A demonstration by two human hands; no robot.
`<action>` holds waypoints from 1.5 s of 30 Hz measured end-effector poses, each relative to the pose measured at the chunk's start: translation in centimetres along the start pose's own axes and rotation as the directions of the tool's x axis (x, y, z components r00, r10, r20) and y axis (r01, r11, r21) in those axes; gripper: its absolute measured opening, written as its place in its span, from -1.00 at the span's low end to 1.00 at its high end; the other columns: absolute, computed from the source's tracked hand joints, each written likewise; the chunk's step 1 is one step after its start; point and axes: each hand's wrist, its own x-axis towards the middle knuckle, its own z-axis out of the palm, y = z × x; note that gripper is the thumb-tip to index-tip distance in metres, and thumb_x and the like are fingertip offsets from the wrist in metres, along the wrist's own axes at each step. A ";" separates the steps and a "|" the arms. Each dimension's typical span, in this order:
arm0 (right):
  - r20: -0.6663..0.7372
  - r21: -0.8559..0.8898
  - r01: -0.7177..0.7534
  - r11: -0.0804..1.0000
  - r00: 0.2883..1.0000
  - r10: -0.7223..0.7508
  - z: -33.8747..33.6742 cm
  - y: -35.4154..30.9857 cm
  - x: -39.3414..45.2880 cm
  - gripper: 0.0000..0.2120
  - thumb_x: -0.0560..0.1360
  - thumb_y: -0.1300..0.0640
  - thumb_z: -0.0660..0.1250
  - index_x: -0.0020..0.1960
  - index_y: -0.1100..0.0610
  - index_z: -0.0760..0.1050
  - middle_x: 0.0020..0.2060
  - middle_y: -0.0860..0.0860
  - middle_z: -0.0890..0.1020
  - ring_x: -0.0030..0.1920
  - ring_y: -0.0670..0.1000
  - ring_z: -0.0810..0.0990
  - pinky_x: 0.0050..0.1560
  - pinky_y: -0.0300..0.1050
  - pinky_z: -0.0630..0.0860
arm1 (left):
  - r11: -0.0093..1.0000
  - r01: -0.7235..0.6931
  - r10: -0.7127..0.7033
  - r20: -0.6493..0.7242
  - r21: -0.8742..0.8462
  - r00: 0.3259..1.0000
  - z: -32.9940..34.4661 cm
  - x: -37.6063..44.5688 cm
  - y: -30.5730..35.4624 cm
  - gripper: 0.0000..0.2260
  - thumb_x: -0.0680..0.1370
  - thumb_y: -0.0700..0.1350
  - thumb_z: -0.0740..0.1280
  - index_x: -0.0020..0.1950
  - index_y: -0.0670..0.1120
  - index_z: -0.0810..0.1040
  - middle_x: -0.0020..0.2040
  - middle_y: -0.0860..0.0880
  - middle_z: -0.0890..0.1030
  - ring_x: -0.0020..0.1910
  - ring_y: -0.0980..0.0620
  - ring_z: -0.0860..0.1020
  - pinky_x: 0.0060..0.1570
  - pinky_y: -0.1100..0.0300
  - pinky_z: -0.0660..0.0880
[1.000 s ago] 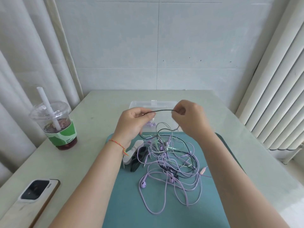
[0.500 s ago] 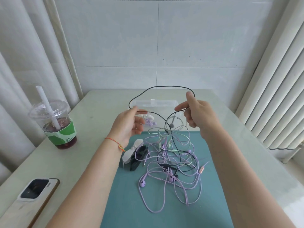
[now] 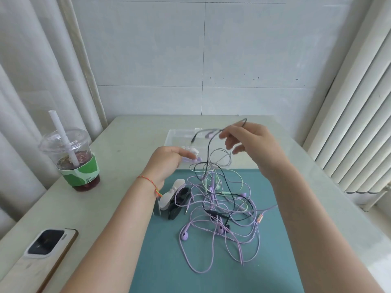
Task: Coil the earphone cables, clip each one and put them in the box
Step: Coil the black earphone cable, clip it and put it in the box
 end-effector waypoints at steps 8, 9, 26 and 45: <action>0.108 -0.249 0.127 0.960 0.989 -0.103 1.0 0.1 -0.2 -0.70 0.55 0.38 0.15 -0.05 0.10 0.60 -0.21 0.02 0.67 -0.20 0.02 0.65 -0.07 -0.10 0.59 | 0.963 -0.234 0.219 -0.117 -0.132 0.969 0.2 0.0 0.6 -0.73 0.53 -0.27 0.27 0.07 0.06 0.63 0.08 0.07 0.64 0.07 0.17 0.56 0.06 0.27 0.48; 0.108 -0.200 0.144 0.969 0.986 -0.124 1.1 0.1 -0.3 -0.70 0.55 0.42 0.14 -0.04 0.13 0.59 -0.21 0.04 0.67 -0.20 0.02 0.65 -0.08 -0.11 0.60 | 0.960 -0.237 0.235 -0.034 -0.147 0.971 0.3 -0.2 0.7 -0.74 0.55 -0.24 0.29 0.11 0.05 0.63 0.11 0.06 0.64 0.10 0.18 0.57 0.01 0.33 0.47; -0.096 0.205 0.052 0.977 0.995 -0.033 2.5 -0.4 -0.5 -0.87 0.48 0.36 0.37 -0.09 0.18 0.65 -0.29 0.12 0.67 -0.28 0.04 0.65 -0.19 -0.14 0.60 | 0.959 -0.210 0.262 0.316 -0.188 0.912 1.4 -1.4 1.3 -0.90 0.48 -0.16 0.45 -0.01 -0.10 0.66 -0.19 -0.06 0.65 -0.21 0.02 0.58 -0.10 0.15 0.51; -0.003 0.454 0.090 0.886 0.995 -0.099 1.4 -0.4 -0.2 -0.79 0.62 0.31 0.15 0.08 0.22 0.56 -0.10 0.11 0.68 -0.05 0.10 0.66 -0.03 -0.08 0.58 | 0.973 -0.205 0.216 -0.100 0.110 0.971 0.4 0.5 -0.4 -0.74 0.53 -0.28 0.21 -0.13 0.02 0.63 -0.10 0.09 0.63 -0.19 0.09 0.53 -0.13 0.21 0.45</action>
